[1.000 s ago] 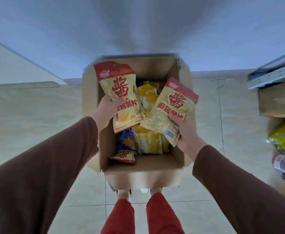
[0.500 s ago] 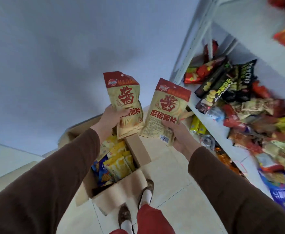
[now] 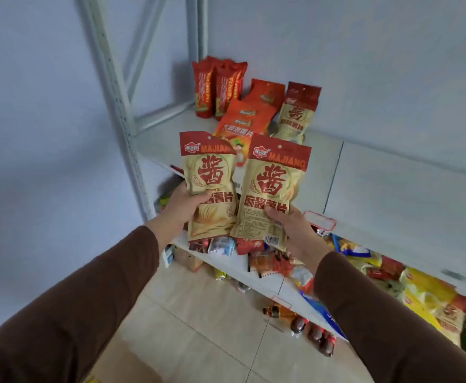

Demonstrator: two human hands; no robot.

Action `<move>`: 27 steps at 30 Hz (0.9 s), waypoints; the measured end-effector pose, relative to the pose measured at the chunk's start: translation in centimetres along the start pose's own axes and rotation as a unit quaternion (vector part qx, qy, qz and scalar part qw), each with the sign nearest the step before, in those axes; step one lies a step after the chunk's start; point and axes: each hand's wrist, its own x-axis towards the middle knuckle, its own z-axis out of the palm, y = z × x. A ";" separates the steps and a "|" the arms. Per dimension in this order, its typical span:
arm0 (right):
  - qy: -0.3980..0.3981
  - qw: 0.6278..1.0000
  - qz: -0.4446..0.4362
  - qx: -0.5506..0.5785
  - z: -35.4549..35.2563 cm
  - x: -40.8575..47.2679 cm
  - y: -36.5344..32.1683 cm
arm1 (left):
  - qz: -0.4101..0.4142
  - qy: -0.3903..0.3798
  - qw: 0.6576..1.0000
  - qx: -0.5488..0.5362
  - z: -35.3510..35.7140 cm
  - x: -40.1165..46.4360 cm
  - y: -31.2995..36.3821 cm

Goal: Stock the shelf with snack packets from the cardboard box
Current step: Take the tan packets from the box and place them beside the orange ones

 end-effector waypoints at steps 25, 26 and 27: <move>0.188 0.970 -0.030 0.152 -15.9 20.6 -10.5 | 0.079 -0.132 0.985 0.079 24.8 35.0 6.1; 0.191 0.968 -0.029 0.157 -15.9 21.0 -10.5 | 0.084 -0.135 0.985 0.074 25.3 35.8 6.3; 0.193 0.967 -0.029 0.163 -16.1 21.4 -10.6 | 0.087 -0.134 0.984 0.073 25.8 36.6 6.6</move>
